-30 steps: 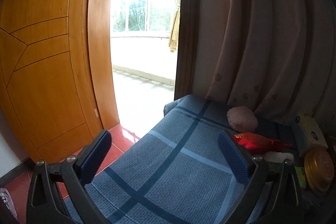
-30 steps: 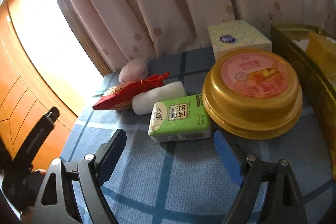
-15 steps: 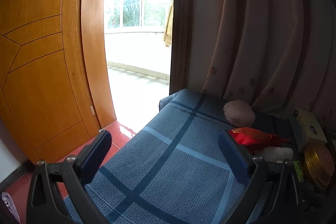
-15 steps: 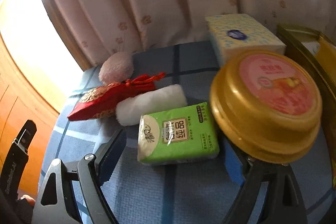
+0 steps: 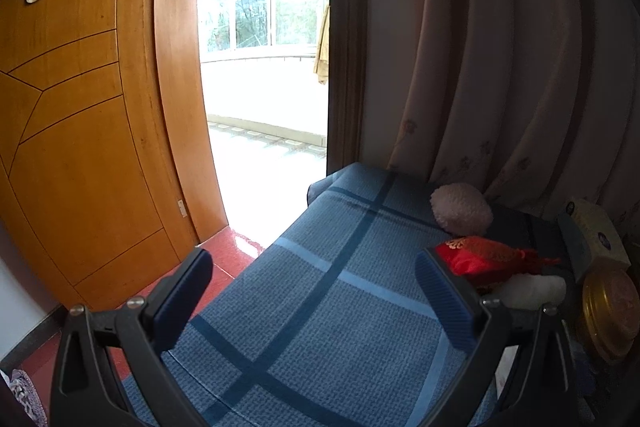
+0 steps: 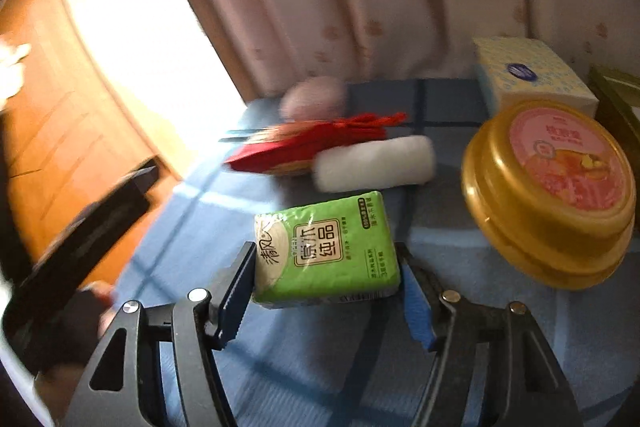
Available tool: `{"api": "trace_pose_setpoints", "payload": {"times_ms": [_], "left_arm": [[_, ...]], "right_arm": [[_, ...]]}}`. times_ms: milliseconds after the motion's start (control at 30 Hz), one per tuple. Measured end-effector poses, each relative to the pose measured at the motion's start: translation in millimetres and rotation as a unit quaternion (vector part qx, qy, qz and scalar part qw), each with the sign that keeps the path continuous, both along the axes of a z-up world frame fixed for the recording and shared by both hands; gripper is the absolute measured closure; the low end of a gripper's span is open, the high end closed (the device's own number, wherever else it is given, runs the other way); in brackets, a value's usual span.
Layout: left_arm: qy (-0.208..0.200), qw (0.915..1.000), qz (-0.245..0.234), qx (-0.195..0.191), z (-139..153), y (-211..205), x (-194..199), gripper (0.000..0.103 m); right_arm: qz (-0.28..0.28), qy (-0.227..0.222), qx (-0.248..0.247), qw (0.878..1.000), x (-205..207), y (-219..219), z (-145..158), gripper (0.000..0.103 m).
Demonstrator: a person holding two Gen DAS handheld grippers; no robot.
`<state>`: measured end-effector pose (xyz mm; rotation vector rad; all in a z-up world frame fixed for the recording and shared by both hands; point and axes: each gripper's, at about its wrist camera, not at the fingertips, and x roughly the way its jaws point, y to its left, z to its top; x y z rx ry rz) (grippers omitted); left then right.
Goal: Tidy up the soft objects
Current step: 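Move both grippers back over the table and grasp the green tissue pack with the right, then grasp the white rolled towel with the left gripper while the right holds the tissue pack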
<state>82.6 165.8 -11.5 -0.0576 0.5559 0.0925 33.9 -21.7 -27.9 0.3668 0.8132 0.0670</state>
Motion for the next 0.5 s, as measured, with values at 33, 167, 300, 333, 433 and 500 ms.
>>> {"api": "trace_pose_setpoints", "payload": {"times_ms": [33, 167, 300, 333, 433, 500], "left_arm": [[0.002, 1.0000, -0.003, 0.002, -0.3, -1.6, 0.1, 0.001], [0.018, 0.9989, -0.043, 0.009, -2.5, -15.5, -1.4, 0.001], [0.035, 0.9943, -0.101, -0.010, -6.3, -37.5, -5.9, 0.001], [0.043, 0.9920, -0.117, -0.016, -7.8, -44.9, -6.5, 0.001], [0.069, 0.9823, -0.172, -0.029, -13.2, -73.4, -7.1, 0.001], [0.081, 0.9755, -0.202, -0.027, -16.4, -96.5, -6.5, 0.001]], "right_arm": [[0.013, -0.012, 0.004, 1.000, -6.7, 1.1, 2.8, 0.035], [0.042, -0.053, 0.015, 0.998, -33.6, -4.1, 12.9, 0.035], [0.004, -0.121, -0.030, 0.992, -65.7, -22.4, 33.0, 0.035], [-0.012, -0.139, -0.047, 0.989, -72.6, -28.6, 38.8, 0.035], [-0.071, -0.187, -0.105, 0.974, -88.6, -46.6, 54.6, 0.035], [-0.107, -0.207, -0.133, 0.963, -95.2, -61.2, 62.0, 0.035]]}}
